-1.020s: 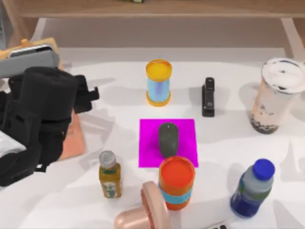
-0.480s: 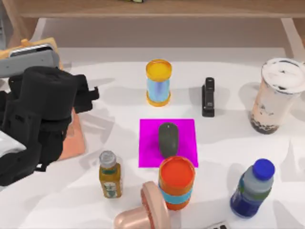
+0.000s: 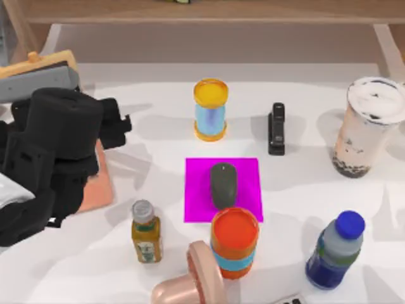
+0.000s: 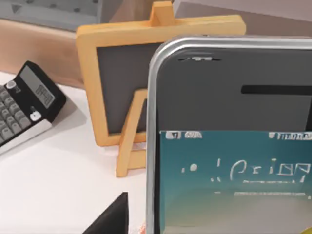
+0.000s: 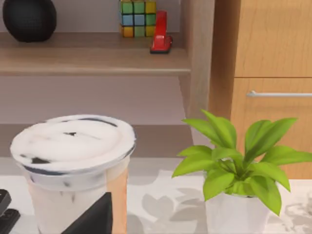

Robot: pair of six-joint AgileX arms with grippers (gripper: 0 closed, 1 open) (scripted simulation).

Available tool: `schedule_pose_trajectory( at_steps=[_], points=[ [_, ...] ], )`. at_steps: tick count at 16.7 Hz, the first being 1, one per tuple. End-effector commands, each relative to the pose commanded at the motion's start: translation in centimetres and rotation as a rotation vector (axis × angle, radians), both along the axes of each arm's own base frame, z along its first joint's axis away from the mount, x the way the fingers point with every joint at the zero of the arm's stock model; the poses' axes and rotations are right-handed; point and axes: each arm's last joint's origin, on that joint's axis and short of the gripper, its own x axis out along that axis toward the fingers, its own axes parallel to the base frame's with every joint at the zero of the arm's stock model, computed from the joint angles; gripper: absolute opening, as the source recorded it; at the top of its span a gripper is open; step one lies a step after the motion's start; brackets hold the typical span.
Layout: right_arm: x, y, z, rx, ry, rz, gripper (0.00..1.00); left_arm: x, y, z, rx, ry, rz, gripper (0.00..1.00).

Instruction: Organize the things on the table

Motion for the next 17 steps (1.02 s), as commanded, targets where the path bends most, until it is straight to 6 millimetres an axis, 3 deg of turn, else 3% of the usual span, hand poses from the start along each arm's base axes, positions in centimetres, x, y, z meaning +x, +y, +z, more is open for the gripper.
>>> schedule_pose_trajectory(
  at_steps=[9, 14, 17],
  points=[
    [0.0, 0.0, 0.0, 0.0, 0.0, 0.0, 1.0, -0.1, 0.0, 0.0, 0.0, 0.0, -0.001, 1.0],
    [0.0, 0.0, 0.0, 0.0, 0.0, 0.0, 1.0, -2.6, 0.0, 0.0, -0.001, 0.0, 0.0, 1.0],
    [0.0, 0.0, 0.0, 0.0, 0.0, 0.0, 1.0, -3.0, 0.0, 0.0, 0.0, -0.001, -0.001, 1.0]
  ],
)
